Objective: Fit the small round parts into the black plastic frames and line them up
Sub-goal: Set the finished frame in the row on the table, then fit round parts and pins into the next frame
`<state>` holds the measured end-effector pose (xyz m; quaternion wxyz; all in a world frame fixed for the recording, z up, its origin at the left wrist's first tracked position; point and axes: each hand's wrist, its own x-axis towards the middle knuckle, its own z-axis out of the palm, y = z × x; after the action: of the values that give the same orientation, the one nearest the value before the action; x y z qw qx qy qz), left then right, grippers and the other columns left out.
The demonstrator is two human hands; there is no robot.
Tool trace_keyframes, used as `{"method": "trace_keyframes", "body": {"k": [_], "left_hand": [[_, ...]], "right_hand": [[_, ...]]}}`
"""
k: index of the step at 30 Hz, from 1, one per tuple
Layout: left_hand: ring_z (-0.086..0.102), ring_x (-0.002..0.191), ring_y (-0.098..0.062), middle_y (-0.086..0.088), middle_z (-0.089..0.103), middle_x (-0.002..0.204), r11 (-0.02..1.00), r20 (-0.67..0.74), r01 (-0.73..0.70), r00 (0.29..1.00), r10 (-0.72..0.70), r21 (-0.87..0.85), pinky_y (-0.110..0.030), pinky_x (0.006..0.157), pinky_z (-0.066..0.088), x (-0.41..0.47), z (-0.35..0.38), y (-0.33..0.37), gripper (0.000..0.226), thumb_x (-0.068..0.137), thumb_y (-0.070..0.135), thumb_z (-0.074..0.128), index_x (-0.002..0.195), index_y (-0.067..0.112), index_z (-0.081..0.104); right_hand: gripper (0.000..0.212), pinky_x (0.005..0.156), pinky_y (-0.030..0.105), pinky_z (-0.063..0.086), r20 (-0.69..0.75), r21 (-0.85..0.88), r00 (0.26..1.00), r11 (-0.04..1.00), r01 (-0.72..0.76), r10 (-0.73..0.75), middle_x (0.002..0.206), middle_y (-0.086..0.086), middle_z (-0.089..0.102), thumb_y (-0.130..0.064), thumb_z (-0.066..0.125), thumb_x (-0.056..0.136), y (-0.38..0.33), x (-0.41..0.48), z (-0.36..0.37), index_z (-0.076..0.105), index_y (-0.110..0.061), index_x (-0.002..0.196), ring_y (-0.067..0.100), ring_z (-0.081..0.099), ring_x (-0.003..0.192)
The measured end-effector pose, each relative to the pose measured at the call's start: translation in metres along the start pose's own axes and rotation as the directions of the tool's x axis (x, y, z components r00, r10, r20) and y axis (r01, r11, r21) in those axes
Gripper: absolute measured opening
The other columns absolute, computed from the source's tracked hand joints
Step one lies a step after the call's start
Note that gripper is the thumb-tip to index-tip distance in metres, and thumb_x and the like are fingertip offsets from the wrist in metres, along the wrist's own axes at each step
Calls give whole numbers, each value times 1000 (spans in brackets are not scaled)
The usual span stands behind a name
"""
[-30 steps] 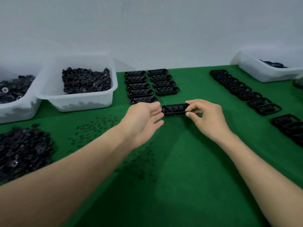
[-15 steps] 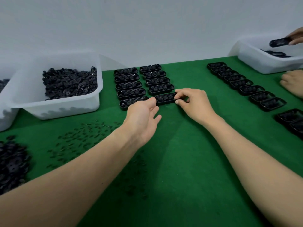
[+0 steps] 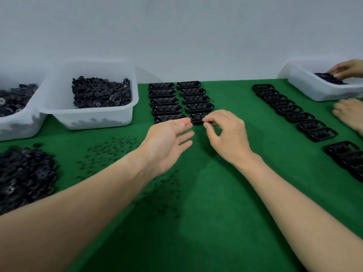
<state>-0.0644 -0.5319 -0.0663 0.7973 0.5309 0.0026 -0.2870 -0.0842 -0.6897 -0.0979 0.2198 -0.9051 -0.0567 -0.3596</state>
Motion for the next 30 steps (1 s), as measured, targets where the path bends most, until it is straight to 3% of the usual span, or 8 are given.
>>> {"method": "trace_keyframes", "body": {"k": [3, 7, 10, 15, 18, 22, 27, 30], "left_hand": [[58, 108, -25, -12, 61, 115, 999, 25, -34, 999, 33, 33, -32, 90, 49, -30, -19, 8, 23, 96, 2, 37, 107, 5, 57], [65, 69, -15, -5, 69, 84, 944, 48, -148, 989, 140, 294, -22, 61, 54, -94, -74, 16, 13, 91, 9, 50, 93, 8, 63], [58, 54, -14, -6, 70, 76, 840, -26, -213, 965, 260, 498, -21, 46, 44, -148, -128, 22, 10, 87, 11, 58, 80, 10, 65], [57, 53, -11, -7, 68, 69, 762, -258, -161, 880, 399, 627, -20, 46, 42, -218, -204, 24, 12, 83, 19, 64, 72, 16, 67], [56, 51, -8, 2, 66, 63, 616, -312, -95, 796, 519, 782, -17, 47, 43, -250, -241, 20, 8, 80, 27, 65, 72, 25, 66], [57, 59, -3, 18, 64, 71, 495, -335, -31, 700, 631, 869, -13, 54, 44, -290, -281, 21, 11, 76, 26, 71, 71, 32, 64], [56, 67, -2, 13, 60, 63, 427, -353, 25, 608, 711, 904, -8, 56, 41, -329, -326, 23, 18, 69, 16, 77, 74, 28, 65], [54, 78, 2, 17, 57, 71, 380, -384, 120, 518, 765, 917, -5, 64, 39, -347, -349, 26, 17, 70, 11, 75, 78, 22, 65]], "right_hand": [[7, 70, 15, 42, 47, 118, 993, 988, 101, -107, 81, 7, 65, 0, 63, 79, -55, -11, -2, 68, -2, 82, 16, 59, 74], [4, 63, 23, 45, 133, 276, 962, 941, 196, -240, 75, 6, 63, -3, 64, 80, -122, -26, -9, 67, -2, 79, 17, 56, 67], [5, 64, 16, 44, 287, 374, 898, 902, 215, -333, 77, 0, 63, -9, 65, 80, -165, -32, -7, 68, -6, 83, 8, 55, 67], [13, 69, 16, 46, 553, 427, 692, 871, 243, -464, 82, -10, 63, -23, 61, 83, -232, -35, 19, 69, -16, 90, 0, 56, 73], [15, 73, 12, 43, 600, 454, 608, 847, 277, -520, 86, -12, 62, -25, 60, 85, -278, -32, 47, 68, -17, 94, -1, 54, 77], [17, 71, 10, 38, 616, 478, 561, 829, 291, -553, 90, -6, 61, -19, 64, 85, -340, -32, 89, 66, -14, 101, 0, 48, 71], [18, 65, 2, 32, 619, 534, 540, 810, 243, -570, 84, -12, 54, -16, 66, 82, -405, -32, 129, 66, -13, 100, -8, 44, 61], [16, 70, 4, 31, 594, 579, 500, 766, 279, -631, 88, -2, 60, -13, 66, 81, -447, -40, 150, 67, -10, 97, -7, 41, 65]]}}
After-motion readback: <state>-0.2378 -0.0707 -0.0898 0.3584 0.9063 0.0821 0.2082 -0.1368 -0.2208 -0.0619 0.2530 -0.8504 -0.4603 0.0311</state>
